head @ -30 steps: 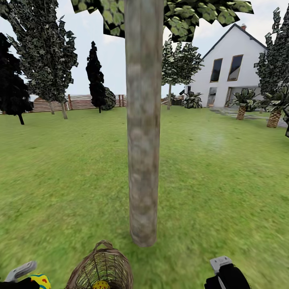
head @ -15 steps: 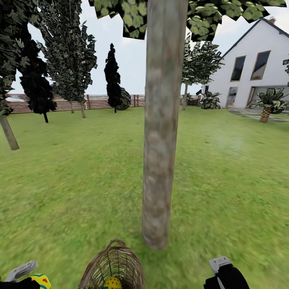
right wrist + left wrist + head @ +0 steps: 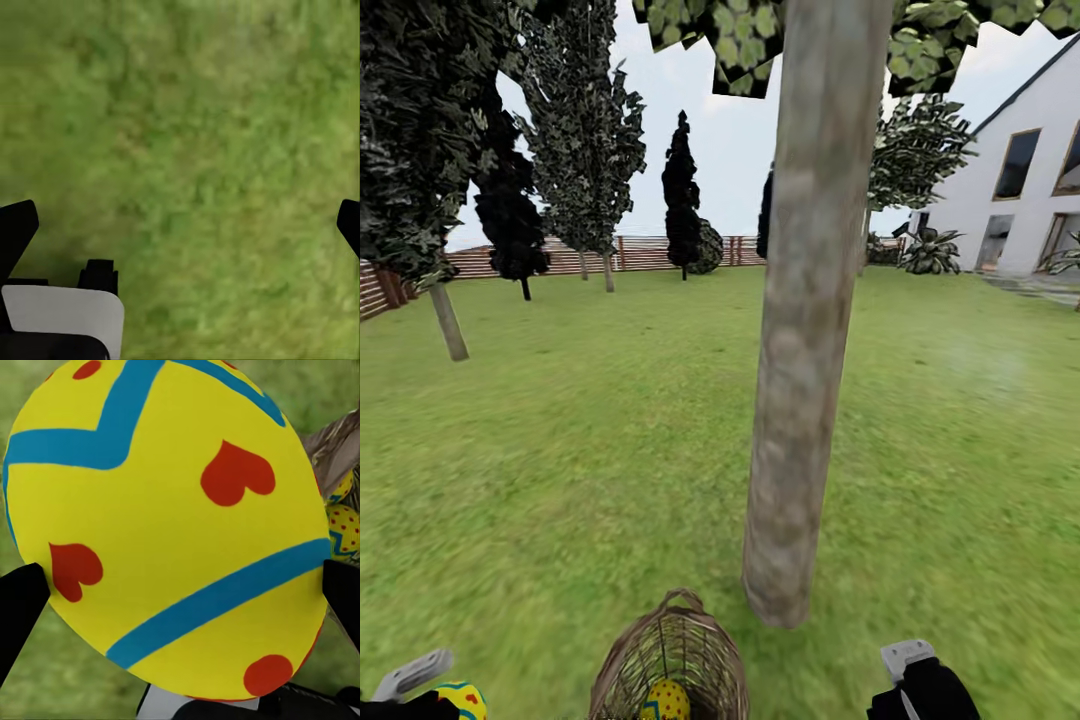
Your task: Take the three Easter eggs out of the wicker basket on the lawn in the garden, then place them on the lawn next to a single tree (choose any tree) so that all three eggs are next to the same tree and none are left in the basket.
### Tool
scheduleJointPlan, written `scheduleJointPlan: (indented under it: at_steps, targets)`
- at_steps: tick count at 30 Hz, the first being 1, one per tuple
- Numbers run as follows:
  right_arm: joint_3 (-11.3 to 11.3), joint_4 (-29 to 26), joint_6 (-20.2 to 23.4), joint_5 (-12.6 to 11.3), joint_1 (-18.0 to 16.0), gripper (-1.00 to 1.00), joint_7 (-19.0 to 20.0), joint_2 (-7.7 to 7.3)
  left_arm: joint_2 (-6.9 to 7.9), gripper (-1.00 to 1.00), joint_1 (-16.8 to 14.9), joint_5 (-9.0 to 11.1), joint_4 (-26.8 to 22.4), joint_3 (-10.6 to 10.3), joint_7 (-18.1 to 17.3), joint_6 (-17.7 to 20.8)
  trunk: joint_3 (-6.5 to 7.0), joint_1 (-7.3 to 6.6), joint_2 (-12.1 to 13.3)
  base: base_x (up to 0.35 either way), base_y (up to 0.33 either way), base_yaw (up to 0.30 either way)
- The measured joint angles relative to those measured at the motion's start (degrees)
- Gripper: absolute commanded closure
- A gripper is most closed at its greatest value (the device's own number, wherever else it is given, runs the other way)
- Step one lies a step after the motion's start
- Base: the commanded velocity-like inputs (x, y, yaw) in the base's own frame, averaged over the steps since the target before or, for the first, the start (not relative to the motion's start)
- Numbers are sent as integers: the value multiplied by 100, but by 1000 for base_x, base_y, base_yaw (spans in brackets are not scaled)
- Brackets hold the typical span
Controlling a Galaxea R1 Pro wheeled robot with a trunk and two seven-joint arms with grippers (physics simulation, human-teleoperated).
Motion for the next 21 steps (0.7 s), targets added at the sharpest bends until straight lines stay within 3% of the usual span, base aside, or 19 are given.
scheduleJointPlan:
  at_steps: [7,9,11,13,14,16,17,18,21]
  targets:
    - [-2,0,-4,0,0,-100,0,0,64,100,0,-2,-78,44,2,-28,0,0,0,0,0,249]
    - [0,0,-5,-6,0,-100,0,6,139,100,0,21,-165,58,6,-321,0,0,0,0,0,249]
    - [2,-3,-9,-17,0,-100,0,8,152,100,0,40,-200,65,46,-1150,0,0,0,0,0,249]
    - [14,-17,-14,-29,0,-100,6,16,144,100,-12,61,-207,73,107,-1689,0,0,0,0,0,249]
    - [16,-25,-18,-33,0,-100,7,32,134,100,-78,151,-186,82,202,-1837,0,0,0,0,0,249]
    - [20,-49,-19,-36,0,-100,2,82,92,100,-398,637,-78,87,554,-2127,1,0,0,0,0,249]
    - [24,-68,-14,-39,0,-100,1,135,71,100,-591,970,58,81,935,-2545,1,0,0,0,0,249]
    - [27,-78,-10,-36,0,-100,1,199,64,100,-725,1124,219,77,1256,-2888,0,0,0,0,0,249]
    - [34,-87,2,-3,1,-100,-9,407,52,100,-1215,1212,832,53,1715,-3393,1,0,0,0,0,249]
